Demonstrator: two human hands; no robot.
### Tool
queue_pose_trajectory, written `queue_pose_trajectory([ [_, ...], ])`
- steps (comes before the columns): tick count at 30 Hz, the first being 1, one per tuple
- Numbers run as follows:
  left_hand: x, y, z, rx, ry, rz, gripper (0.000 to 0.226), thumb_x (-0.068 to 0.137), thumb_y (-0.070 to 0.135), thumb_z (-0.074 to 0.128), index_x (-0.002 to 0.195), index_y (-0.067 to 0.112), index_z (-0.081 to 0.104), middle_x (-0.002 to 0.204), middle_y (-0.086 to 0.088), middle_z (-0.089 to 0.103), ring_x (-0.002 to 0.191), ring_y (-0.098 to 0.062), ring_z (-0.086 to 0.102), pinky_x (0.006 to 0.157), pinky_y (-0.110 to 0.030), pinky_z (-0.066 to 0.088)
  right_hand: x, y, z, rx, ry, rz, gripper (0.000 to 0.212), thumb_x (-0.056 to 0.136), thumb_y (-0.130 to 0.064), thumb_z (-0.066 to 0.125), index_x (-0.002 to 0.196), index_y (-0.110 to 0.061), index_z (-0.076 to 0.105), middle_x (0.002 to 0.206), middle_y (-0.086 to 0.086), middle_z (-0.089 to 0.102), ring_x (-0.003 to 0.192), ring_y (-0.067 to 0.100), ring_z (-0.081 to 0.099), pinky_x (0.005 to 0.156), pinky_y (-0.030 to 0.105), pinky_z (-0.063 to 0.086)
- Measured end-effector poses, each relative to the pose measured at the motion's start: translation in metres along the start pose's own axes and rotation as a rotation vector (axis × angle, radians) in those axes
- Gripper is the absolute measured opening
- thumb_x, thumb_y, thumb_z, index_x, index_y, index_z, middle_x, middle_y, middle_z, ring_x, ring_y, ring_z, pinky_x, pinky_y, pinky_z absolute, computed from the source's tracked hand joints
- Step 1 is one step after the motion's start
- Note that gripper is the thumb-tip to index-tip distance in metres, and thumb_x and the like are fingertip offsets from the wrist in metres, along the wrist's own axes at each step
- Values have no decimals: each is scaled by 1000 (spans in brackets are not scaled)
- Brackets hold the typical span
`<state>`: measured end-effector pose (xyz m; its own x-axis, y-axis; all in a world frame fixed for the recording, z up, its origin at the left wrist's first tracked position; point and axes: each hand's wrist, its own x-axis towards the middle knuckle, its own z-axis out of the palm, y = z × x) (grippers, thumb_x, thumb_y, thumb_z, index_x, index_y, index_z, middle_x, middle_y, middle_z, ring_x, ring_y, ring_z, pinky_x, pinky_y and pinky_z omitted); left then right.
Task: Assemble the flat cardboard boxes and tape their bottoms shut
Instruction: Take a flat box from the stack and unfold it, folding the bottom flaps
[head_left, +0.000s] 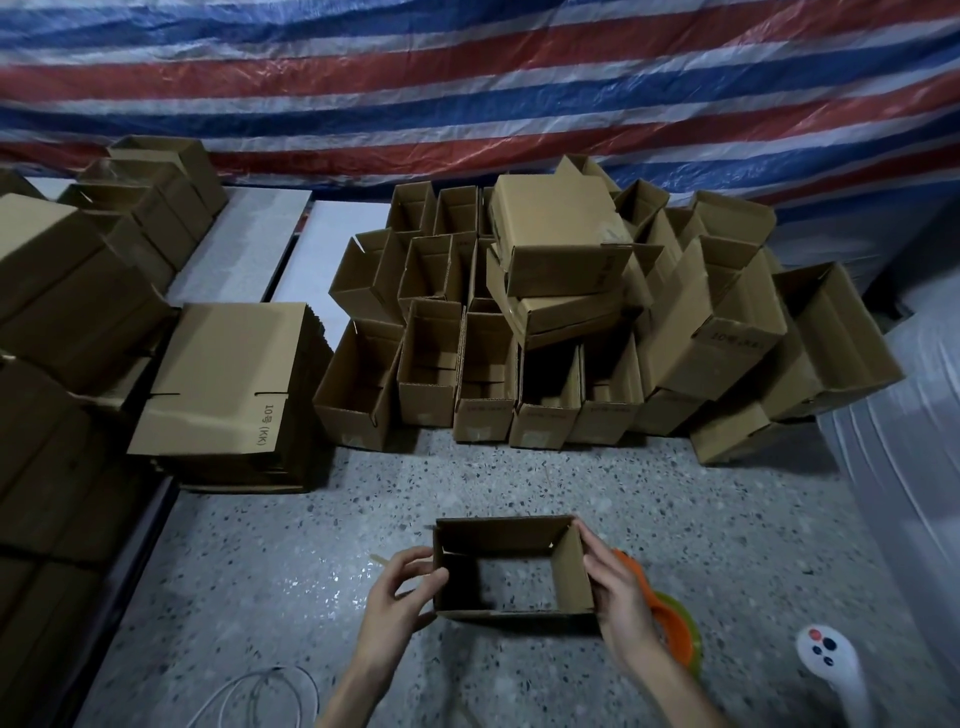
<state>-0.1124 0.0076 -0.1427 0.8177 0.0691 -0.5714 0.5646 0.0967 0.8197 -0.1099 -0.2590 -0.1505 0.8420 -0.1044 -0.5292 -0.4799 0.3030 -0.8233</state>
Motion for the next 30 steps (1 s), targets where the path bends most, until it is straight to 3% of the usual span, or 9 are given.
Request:
queue_pose_trajectory([
  [8,2,2,-10,-50,-49,-79,17,97,32,62,107,31,76,110,3,75,105,-16,71,87,-37,58,1,5,-3,-128,-31,-34,42,87,-23,62,126,-39,62,144,-14,54,139,9,44,120,41,31],
  [11,3,3,-15,-22,-107,-75,22,90,36,66,109,31,76,113,2,74,108,-13,70,83,-32,58,3,2,3,-291,-29,-25,52,90,-11,69,128,-43,54,134,-19,54,120,-3,51,91,18,52],
  [13,4,4,-15,-3,-150,-72,27,83,40,69,109,32,75,114,3,74,107,-11,70,80,-29,58,9,-1,10,-418,-11,12,64,88,-8,73,133,-45,46,124,-15,57,112,4,55,78,20,55],
  [16,7,3,-14,4,-135,-58,15,88,31,71,102,30,75,110,1,74,101,-14,72,75,-28,58,23,-11,19,-566,6,82,66,85,-4,76,137,-33,46,121,1,64,107,17,61,84,35,57],
  [19,11,1,-15,25,-93,-5,5,90,20,72,92,23,69,106,-7,71,95,-18,70,78,-32,55,35,-22,18,-672,-39,185,64,82,-9,80,137,-15,47,123,6,66,103,15,62,80,27,55],
  [22,13,1,-13,66,-94,67,10,88,21,74,85,21,64,109,3,70,103,-11,69,84,-27,52,36,-22,14,-764,-92,205,68,85,-20,79,143,-16,43,127,2,63,110,15,60,85,25,52],
  [25,14,1,-9,46,-110,83,11,88,21,74,86,16,65,118,15,67,108,-9,69,90,-29,55,31,-12,12,-783,-32,39,77,81,-19,82,145,-26,39,133,-6,56,120,14,55,100,36,51],
  [27,13,3,-7,22,-110,100,15,83,25,75,84,15,65,111,16,70,103,-12,71,82,-27,58,26,-5,10,-723,77,-86,78,71,-14,89,131,-31,43,133,-8,50,122,17,53,99,42,52],
  [30,13,4,-4,38,-114,108,10,86,20,75,84,15,66,94,19,72,92,-16,70,75,-23,54,23,4,4,-704,185,-186,58,64,-15,94,92,-30,45,110,-1,60,101,18,63,69,20,54],
])
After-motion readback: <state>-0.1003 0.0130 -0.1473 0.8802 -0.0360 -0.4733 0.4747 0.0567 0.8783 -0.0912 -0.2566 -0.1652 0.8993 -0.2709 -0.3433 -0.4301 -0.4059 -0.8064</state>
